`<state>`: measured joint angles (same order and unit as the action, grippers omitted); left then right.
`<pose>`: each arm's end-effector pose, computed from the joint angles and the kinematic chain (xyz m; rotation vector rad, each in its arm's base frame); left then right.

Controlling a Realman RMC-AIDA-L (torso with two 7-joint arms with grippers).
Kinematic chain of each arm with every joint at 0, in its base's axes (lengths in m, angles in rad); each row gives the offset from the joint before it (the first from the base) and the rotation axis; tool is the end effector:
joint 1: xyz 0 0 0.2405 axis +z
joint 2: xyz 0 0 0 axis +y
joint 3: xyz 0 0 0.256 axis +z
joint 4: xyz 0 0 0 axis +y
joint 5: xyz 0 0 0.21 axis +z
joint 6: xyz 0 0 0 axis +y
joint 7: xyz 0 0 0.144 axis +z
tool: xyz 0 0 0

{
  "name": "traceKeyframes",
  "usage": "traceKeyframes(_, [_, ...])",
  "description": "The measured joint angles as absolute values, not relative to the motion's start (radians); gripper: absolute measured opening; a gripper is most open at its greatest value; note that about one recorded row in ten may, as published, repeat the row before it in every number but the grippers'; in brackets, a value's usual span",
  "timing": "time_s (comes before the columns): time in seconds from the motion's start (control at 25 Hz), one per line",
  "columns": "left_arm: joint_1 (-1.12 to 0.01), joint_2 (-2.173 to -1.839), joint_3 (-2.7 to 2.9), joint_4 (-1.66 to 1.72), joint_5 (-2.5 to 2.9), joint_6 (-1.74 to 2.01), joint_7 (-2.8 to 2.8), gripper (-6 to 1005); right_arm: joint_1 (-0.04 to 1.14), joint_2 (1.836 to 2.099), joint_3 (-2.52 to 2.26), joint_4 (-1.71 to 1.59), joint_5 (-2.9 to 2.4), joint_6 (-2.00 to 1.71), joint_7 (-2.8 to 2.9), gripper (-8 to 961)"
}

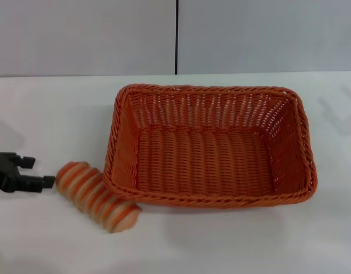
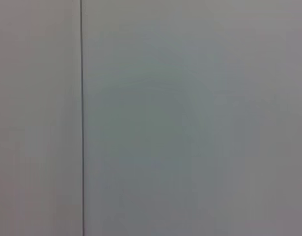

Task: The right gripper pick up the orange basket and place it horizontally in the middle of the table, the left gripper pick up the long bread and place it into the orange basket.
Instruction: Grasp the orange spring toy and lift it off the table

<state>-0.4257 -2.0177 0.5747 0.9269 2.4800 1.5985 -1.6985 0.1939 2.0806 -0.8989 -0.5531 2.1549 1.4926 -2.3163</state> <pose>-0.3471 0.2965 0.0669 -2.5940 -1.0505 -0.0288 0.3127 0.2838 0.0619 -1.8549 0.3546 1.0748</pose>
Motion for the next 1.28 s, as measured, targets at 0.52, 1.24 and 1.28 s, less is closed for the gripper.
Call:
traceKeyframes(0.52, [-0.457,-2.021,0.514,0.932,2.479,1.726,-1.731,688,0.195,2.082,-0.908,-0.533,2.155,1.493,-2.316,674])
traceKeyframes(1.24, [-0.457,-2.056,0.563,0.895,2.48,1.643,-1.719,679,0.197,2.08,-0.905,-0.507,2.152,1.493,-2.316,674])
traceKeyframes(1.28, [-0.457,-2.057,0.572,0.895,2.48,1.635,-1.721,678,0.198,2.08,-0.904,-0.506,2.152,1.493,-2.316,674])
